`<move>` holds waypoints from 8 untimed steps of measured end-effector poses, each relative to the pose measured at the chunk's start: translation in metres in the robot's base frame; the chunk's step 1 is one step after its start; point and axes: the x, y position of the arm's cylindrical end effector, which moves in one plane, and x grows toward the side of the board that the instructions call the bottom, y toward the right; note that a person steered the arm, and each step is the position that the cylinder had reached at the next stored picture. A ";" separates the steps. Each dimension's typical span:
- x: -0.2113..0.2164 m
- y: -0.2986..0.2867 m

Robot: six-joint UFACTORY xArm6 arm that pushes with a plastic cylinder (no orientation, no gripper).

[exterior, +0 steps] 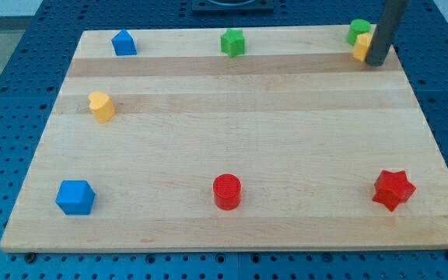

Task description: Slide green star below the yellow hexagon

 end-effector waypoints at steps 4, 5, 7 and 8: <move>0.005 -0.294; -0.026 -0.331; -0.069 -0.335; -0.071 -0.308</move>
